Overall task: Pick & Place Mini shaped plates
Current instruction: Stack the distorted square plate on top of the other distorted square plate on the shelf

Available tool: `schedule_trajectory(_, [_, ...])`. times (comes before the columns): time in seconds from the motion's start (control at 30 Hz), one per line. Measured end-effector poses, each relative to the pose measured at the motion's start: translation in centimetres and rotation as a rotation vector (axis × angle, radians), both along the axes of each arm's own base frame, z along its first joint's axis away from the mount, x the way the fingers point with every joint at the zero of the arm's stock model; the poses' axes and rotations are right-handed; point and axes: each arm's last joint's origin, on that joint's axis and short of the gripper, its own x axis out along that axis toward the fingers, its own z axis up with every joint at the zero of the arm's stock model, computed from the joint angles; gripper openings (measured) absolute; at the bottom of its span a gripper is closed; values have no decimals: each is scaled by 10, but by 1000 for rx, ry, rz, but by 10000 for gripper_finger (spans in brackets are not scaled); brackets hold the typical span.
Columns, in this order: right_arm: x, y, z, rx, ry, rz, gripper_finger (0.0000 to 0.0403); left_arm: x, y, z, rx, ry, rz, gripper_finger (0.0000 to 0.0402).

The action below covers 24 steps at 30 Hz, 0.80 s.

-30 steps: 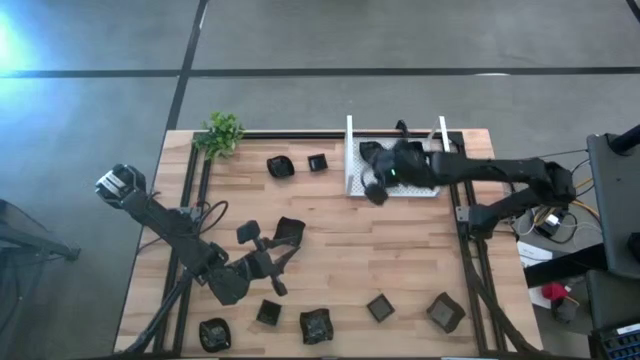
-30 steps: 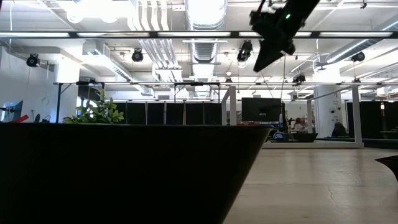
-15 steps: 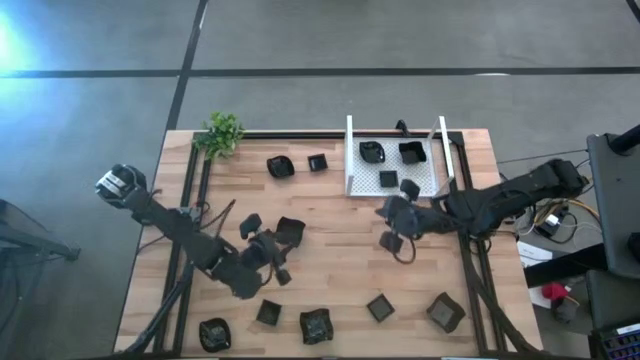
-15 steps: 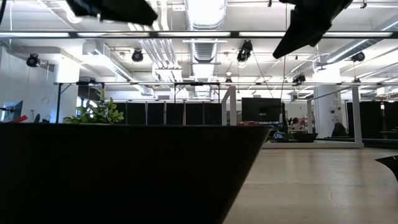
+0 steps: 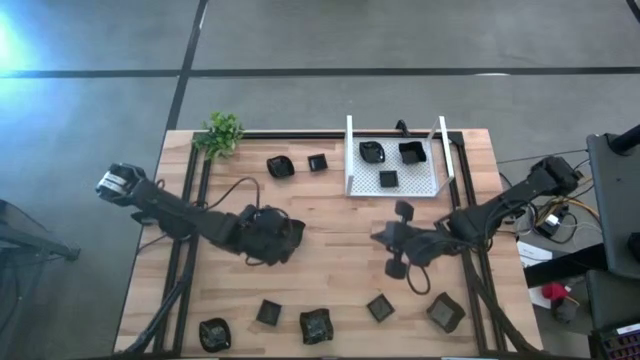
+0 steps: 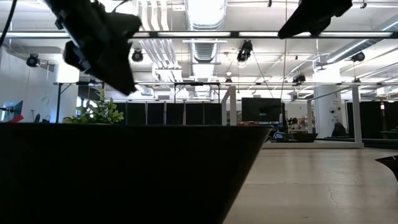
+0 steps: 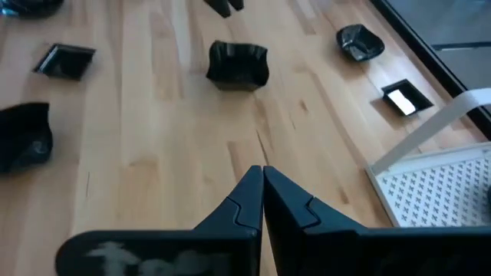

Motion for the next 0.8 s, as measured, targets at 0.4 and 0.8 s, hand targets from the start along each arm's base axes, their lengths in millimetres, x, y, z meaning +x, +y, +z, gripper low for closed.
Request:
schedule_trajectory(0.4, [-1,2,0,-12,-9,-3,8,-7,21,-10,-38,136,148,113])
schedule_trajectory(0.8, [-1,2,0,-13,-7,-3,8,0,18,-35,-65,196,148,113])
